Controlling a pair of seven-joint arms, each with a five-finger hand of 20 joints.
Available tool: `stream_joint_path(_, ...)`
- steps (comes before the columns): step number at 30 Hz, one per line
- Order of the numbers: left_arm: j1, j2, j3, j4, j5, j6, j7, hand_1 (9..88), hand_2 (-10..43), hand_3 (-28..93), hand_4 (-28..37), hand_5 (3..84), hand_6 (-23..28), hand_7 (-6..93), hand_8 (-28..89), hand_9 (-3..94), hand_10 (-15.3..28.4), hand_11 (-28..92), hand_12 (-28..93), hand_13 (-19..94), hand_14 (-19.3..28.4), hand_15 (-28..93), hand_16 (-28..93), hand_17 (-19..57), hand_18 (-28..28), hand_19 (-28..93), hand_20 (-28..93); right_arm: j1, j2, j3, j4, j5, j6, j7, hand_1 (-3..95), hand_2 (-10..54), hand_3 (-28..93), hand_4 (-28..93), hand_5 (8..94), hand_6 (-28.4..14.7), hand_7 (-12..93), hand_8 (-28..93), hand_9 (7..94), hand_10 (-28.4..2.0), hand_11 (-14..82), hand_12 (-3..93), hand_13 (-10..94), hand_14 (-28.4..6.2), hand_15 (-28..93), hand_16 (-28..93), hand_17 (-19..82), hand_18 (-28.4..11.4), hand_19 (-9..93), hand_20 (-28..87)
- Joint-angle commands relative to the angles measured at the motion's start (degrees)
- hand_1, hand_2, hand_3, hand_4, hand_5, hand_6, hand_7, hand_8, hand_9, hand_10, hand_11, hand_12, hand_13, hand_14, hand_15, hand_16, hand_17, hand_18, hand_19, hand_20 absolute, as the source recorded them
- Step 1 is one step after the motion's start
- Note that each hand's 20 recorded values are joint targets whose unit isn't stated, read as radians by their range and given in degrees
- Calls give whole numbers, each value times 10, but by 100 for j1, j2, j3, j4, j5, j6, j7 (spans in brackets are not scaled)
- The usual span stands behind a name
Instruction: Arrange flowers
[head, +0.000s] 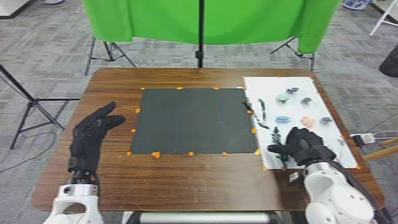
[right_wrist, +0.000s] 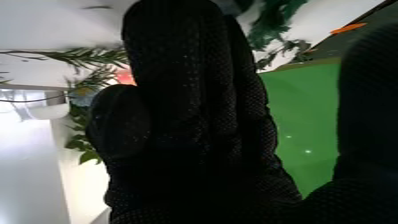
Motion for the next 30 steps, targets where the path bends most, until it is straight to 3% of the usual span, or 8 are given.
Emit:
stream_joint_path(1,91,-37,-35,0,-1,-104,-140,233,-45,681,-195,492,14,138,-49,523,137,222,171,430,166,237,60,88,141,109,301,-64,42,-340,338,-296,102,116,395,-95,513,-199,760,-28,220,-60,845,-133,273,219,915,-42,407,273,631,-75,862,368)
stream_joint_path(3,99,-36,-41,4,-13,-133,-165,233,-45,680,-195,491,14,137,-49,522,137,222,171,429,166,236,61,88,141,110,300,-70,5,-389,415,-305,140,118,485,-95,450,-129,767,-25,243,30,854,-123,302,221,926,-34,418,277,641,-71,875,369)
stream_joint_path(5,122,-40,-63,-3,-10,-171,-189,233,-44,679,-195,491,14,137,-48,521,137,221,171,428,166,235,61,86,142,110,300,-104,2,-424,470,-302,266,102,713,-95,-45,216,781,-27,240,141,866,-115,314,224,934,-28,434,276,654,-66,886,364)
stream_joint_path(8,117,-32,-104,0,-29,-194,-247,234,-44,678,-196,489,14,136,-48,520,137,221,171,426,166,233,61,85,141,110,298,-110,-13,-389,493,-181,352,37,857,-95,-267,423,811,-21,256,182,908,-101,275,302,937,-20,489,250,677,-61,898,366)
stream_joint_path(14,102,69,-219,9,-167,-153,-266,234,-44,677,-196,488,15,133,-48,517,136,220,172,423,166,232,62,83,141,109,296,64,9,-219,219,143,787,81,875,-95,-259,467,828,-12,292,180,925,-98,326,270,937,-13,560,222,699,-65,923,374)
stream_joint_path(16,107,152,-254,42,-310,-128,-260,235,-43,676,-197,487,15,133,-47,516,136,220,172,422,168,231,62,83,141,109,296,240,24,-174,54,355,900,103,873,-95,-252,470,829,-14,297,180,925,-99,346,257,937,-11,574,214,704,-66,927,381)
stream_joint_path(20,81,330,-263,199,-632,12,-203,234,-42,675,-195,489,15,134,-47,517,136,220,171,422,167,231,64,82,142,111,296,666,72,-249,-151,736,1109,63,876,-95,-252,488,828,-15,308,182,925,-101,363,251,937,-10,591,207,708,-69,931,399)
stream_joint_path(30,65,471,-242,615,-925,447,10,233,-43,682,-193,493,14,140,-48,523,137,228,172,434,166,243,63,87,141,110,296,2350,-470,-1501,272,2328,1047,209,865,-95,-218,499,823,-21,326,187,923,-104,398,227,937,-7,612,198,716,-68,932,423)
